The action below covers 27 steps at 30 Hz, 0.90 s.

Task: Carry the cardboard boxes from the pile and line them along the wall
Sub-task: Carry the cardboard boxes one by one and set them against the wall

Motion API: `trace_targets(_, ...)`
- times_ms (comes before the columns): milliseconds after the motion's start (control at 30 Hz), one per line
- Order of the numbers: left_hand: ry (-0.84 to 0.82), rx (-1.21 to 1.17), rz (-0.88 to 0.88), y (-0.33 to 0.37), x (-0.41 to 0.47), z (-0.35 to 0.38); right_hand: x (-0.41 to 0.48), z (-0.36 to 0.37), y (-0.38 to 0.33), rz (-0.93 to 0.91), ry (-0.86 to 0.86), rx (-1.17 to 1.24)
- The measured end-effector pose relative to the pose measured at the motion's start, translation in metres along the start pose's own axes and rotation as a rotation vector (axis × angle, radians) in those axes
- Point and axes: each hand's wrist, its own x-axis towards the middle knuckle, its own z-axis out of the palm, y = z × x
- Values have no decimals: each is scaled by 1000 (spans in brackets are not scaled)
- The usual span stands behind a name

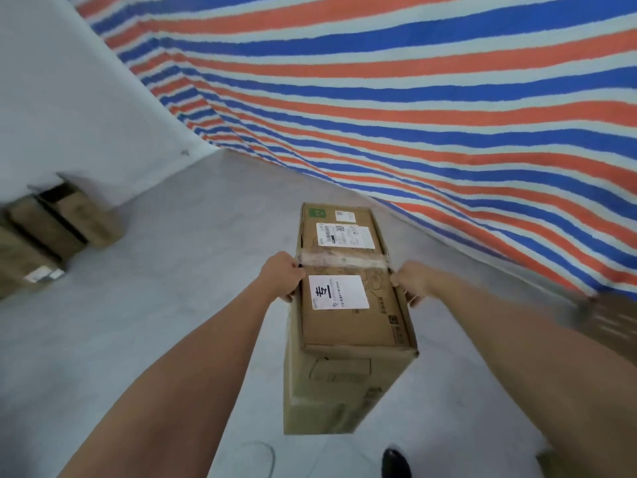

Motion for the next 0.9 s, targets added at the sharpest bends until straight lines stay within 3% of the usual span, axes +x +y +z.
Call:
trace_targets(233,147,-188,-199,-46,85,-88,127,-23,-159,-208,-64,-165)
trace_targets(500,256,-331,-361,-144,180,-182,265,33,-331,-409,-129,-435)
trace_targets(900,359,-237,-362,-231,387,-383,456,79,-557,-442,-142,-443)
